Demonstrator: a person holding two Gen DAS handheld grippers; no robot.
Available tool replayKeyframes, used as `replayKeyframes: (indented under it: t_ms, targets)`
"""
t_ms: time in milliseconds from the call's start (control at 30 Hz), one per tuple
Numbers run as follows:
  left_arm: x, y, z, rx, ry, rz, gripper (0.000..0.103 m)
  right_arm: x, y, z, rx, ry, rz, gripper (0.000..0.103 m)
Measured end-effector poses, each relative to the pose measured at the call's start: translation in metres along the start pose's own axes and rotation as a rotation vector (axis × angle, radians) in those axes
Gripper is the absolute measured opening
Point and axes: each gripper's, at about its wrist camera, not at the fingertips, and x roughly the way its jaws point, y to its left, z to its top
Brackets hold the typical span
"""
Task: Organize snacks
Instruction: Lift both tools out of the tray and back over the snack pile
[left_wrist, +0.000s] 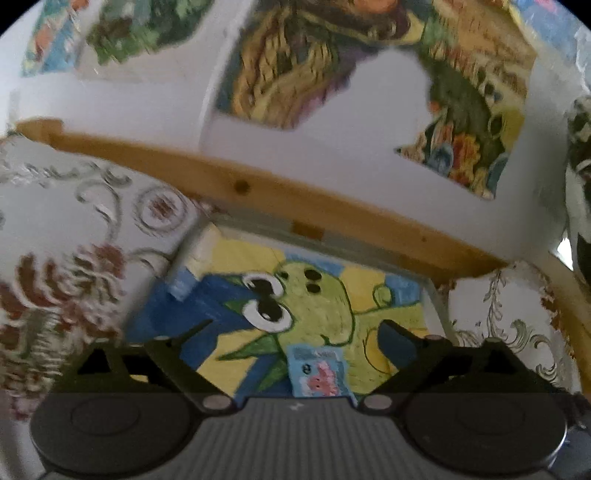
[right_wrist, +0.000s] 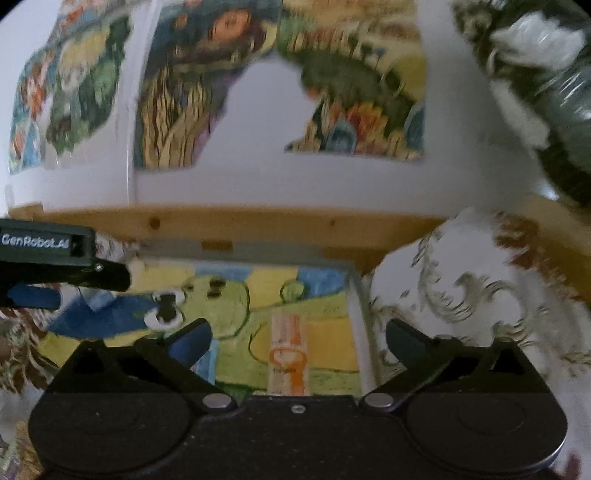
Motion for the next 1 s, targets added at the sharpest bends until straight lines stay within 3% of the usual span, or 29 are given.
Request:
replayKeyframes:
  t_ms: [167,567,1000]
  targets:
    - [-0.047,0.006,-0.004,0.033,-0.082,0.020,0.102,-0.047,0.003,0.004,0.001,-0.078,-0.014,0.102]
    - [-0.145,0.021,-0.044,0.100,-0.187,0.021,0.103,-0.152,0.018,-0.017,0.010,-0.133,-0.006,0.102]
    - [-0.195,0.041,-0.093,0.139,-0.129,0.051,0.103,-0.222,0.031,-0.048,0.049,-0.071,0.010,0.102]
